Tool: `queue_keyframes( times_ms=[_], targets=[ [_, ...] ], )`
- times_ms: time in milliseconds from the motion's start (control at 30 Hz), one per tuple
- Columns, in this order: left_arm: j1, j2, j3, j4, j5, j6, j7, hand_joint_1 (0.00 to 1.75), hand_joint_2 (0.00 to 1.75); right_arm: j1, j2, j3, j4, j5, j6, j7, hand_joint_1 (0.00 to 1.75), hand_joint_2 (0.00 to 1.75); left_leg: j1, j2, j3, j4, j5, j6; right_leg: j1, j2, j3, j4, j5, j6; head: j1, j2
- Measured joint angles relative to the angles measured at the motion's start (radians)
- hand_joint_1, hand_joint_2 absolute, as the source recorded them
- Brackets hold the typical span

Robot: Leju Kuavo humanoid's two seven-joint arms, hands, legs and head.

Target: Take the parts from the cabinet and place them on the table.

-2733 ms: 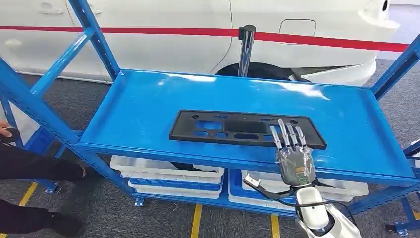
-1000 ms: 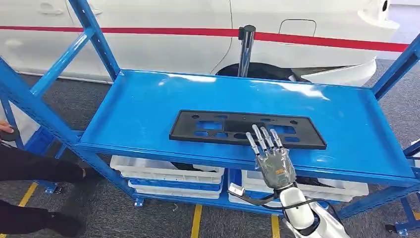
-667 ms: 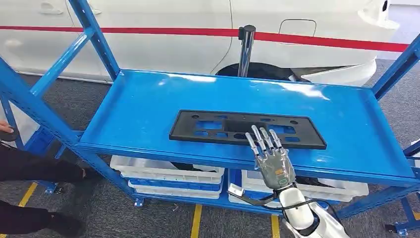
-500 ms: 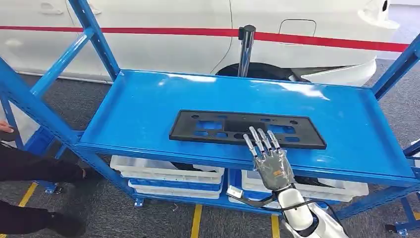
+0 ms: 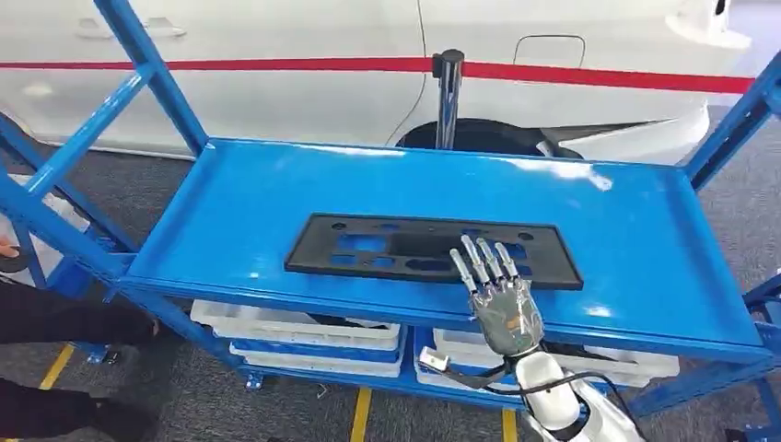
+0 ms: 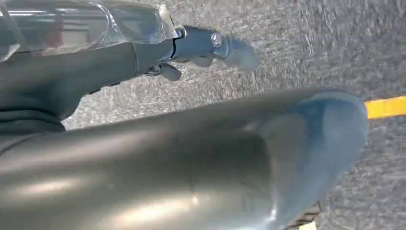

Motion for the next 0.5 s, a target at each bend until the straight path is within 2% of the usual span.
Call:
queue_keyframes(
  times_ms=[67, 100, 167, 200, 233, 267, 300, 367, 400, 433, 467, 500],
  targets=[
    [0.000, 0.001, 0.000, 0.000, 0.000, 0.000, 0.000, 0.00, 0.00, -0.003, 0.003, 0.002, -0.002, 0.000, 0.000, -0.003, 0.00, 1.75, 0.008, 0.004, 0.002, 0.010, -0.008, -0.005, 0.005, 0.000, 0.006, 0.000, -0.003, -0.017, -0.001, 0.000],
    [-0.002, 0.001, 0.001, 0.000, 0.000, 0.000, 0.000, 0.00, 0.00, -0.003, 0.007, 0.003, -0.004, 0.002, 0.000, -0.003, 0.00, 1.75, 0.006, 0.010, -0.020, 0.054, -0.027, -0.003, 0.006, -0.003, 0.011, 0.000, -0.005, -0.021, -0.003, 0.000],
    [-0.005, 0.000, 0.003, 0.000, 0.000, 0.000, 0.000, 0.00, 0.00, -0.003, 0.008, 0.003, -0.004, 0.002, 0.000, -0.003, 0.00, 1.75, -0.002, 0.013, -0.123, 0.235, -0.094, 0.001, 0.013, -0.007, 0.016, 0.000, -0.012, -0.032, -0.004, 0.000],
    [-0.003, 0.000, 0.005, 0.000, 0.000, 0.000, 0.000, 0.00, 0.00, -0.003, 0.008, 0.004, -0.004, 0.001, 0.000, -0.003, 0.00, 1.75, -0.006, 0.013, -0.176, 0.318, -0.116, 0.005, 0.018, -0.008, 0.019, 0.000, -0.017, -0.038, -0.004, 0.000],
    [-0.001, 0.000, 0.006, 0.000, 0.000, 0.000, 0.000, 0.00, 0.00, -0.002, 0.008, 0.006, -0.004, 0.000, 0.000, -0.003, 0.00, 1.75, -0.010, 0.013, -0.211, 0.364, -0.117, 0.011, 0.024, -0.008, 0.023, 0.000, -0.020, -0.043, -0.004, 0.000],
    [0.002, 0.000, 0.006, 0.000, 0.001, 0.000, 0.000, 0.00, 0.00, -0.002, 0.009, 0.009, -0.004, 0.000, 0.000, -0.003, 0.00, 1.75, -0.016, 0.013, -0.222, 0.357, -0.092, 0.022, 0.030, -0.007, 0.030, 0.000, -0.025, -0.047, -0.004, 0.000],
    [0.003, 0.000, 0.006, 0.000, 0.001, 0.000, 0.000, 0.00, 0.00, -0.002, 0.009, 0.010, -0.004, 0.000, 0.000, -0.003, 0.00, 1.75, -0.024, 0.013, -0.210, 0.307, -0.049, 0.036, 0.036, -0.006, 0.038, 0.000, -0.030, -0.050, -0.004, 0.000],
    [0.001, 0.000, 0.008, 0.000, 0.002, 0.000, 0.000, 0.00, 0.00, -0.003, 0.010, 0.010, -0.005, 0.001, 0.002, -0.003, 0.00, 1.75, -0.044, 0.013, -0.141, 0.124, 0.060, 0.072, 0.046, -0.004, 0.058, -0.002, -0.041, -0.053, -0.004, 0.000],
    [0.001, 0.002, 0.009, 0.000, 0.003, 0.000, 0.000, 0.00, 0.00, -0.003, 0.011, 0.010, -0.005, 0.003, 0.003, -0.003, 0.00, 1.75, -0.055, 0.012, -0.121, 0.065, 0.072, 0.092, 0.044, -0.005, 0.062, -0.004, -0.046, -0.053, -0.004, 0.000],
    [0.000, 0.001, 0.010, 0.000, 0.005, -0.001, 0.000, 0.00, 0.00, -0.007, 0.013, 0.010, -0.005, 0.005, 0.004, -0.003, 0.00, 1.75, -0.059, 0.018, -0.118, 0.060, 0.062, 0.095, 0.050, -0.004, 0.067, -0.008, -0.052, -0.044, -0.003, 0.000],
    [-0.001, 0.001, 0.011, 0.000, 0.005, -0.001, -0.001, 0.00, 0.00, -0.008, 0.013, 0.010, -0.005, 0.006, 0.005, -0.003, 0.00, 1.75, -0.065, 0.018, -0.115, 0.056, 0.060, 0.096, 0.043, -0.007, 0.071, -0.018, -0.052, -0.036, -0.004, 0.000],
    [0.001, 0.001, 0.013, 0.000, 0.006, -0.001, 0.000, 0.00, 0.00, -0.005, 0.013, 0.009, -0.005, 0.006, 0.006, -0.003, 0.00, 1.75, -0.064, 0.017, -0.106, 0.036, 0.062, 0.100, 0.042, -0.007, 0.084, -0.016, -0.036, -0.031, -0.004, 0.000]
  ],
)
